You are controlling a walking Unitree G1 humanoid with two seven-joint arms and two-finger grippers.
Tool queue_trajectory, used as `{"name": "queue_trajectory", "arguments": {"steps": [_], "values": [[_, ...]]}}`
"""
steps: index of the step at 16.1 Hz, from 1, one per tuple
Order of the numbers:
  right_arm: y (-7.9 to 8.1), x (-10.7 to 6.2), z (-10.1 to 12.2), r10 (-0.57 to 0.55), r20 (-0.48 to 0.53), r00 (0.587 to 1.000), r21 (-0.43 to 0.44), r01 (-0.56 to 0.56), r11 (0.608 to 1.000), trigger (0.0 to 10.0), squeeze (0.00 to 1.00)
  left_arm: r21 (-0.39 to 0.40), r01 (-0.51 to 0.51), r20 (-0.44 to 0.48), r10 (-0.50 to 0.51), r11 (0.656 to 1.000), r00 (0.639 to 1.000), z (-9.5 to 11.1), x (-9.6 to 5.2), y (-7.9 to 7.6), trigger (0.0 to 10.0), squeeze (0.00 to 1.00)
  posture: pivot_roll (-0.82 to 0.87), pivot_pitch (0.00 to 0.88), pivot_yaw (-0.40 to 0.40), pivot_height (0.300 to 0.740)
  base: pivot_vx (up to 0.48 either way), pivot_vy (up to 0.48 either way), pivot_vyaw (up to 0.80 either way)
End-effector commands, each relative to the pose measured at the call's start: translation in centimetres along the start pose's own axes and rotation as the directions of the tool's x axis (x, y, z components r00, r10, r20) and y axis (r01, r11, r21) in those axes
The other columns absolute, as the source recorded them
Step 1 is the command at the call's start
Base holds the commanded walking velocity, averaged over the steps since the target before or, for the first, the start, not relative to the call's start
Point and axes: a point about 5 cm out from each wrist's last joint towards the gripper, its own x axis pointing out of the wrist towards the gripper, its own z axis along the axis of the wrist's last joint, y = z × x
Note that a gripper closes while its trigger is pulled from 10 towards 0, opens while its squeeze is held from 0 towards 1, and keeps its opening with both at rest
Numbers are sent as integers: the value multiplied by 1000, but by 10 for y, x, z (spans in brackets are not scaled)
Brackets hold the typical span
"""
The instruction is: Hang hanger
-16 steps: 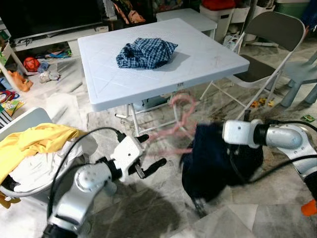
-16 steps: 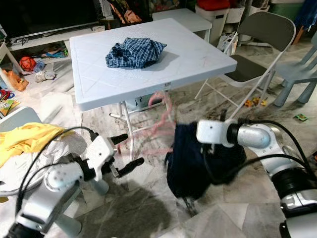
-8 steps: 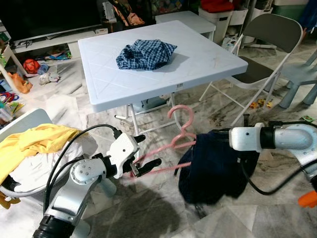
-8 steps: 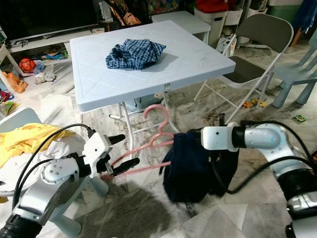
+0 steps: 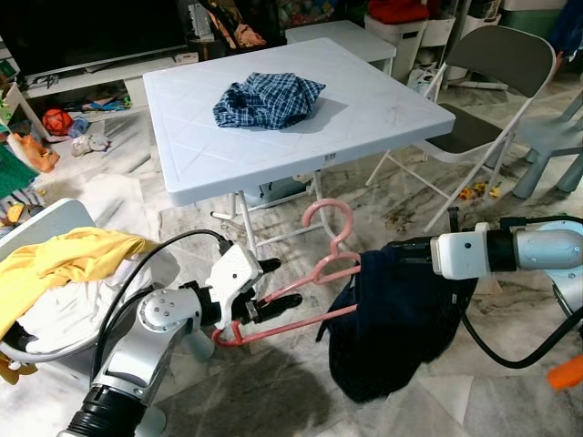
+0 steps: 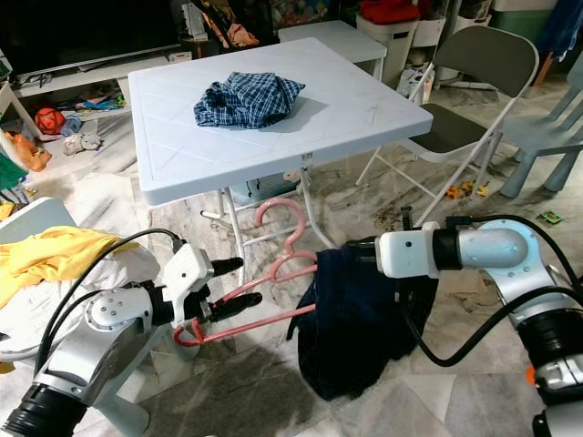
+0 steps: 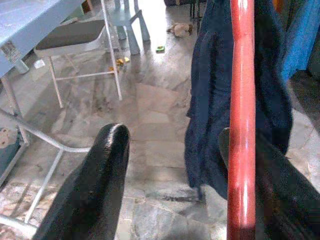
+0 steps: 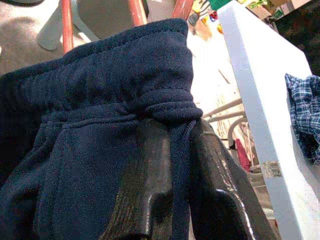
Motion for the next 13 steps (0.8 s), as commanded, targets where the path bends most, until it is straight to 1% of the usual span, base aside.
{"name": "queue_trajectory", "arguments": {"steps": [1, 3, 7, 13], "values": [[-9, -3, 10, -43, 48, 998, -51, 45, 998, 10000, 0, 1, 31, -8, -31, 1000, 999, 2, 4, 1, 0, 0, -114, 0, 59, 740, 0, 0, 0], [-9, -2, 11, -42, 53, 998, -49, 44, 998, 10000, 0, -2, 47, -10, -47, 999, 999, 2, 5, 0, 0, 0, -114, 0, 59, 740, 0, 0, 0], [-12, 1, 13, -65, 67, 996, -60, 69, 996, 10000, 0, -31, 98, -9, -98, 995, 995, 0, 9, -4, 0, 0, -112, 0, 60, 740, 0, 0, 0], [-13, 5, 14, -95, 77, 992, -70, 101, 992, 10000, 0, -29, 120, -16, -121, 992, 993, 1, 13, -5, 0, 0, -93, 0, 59, 740, 0, 0, 0]]}}
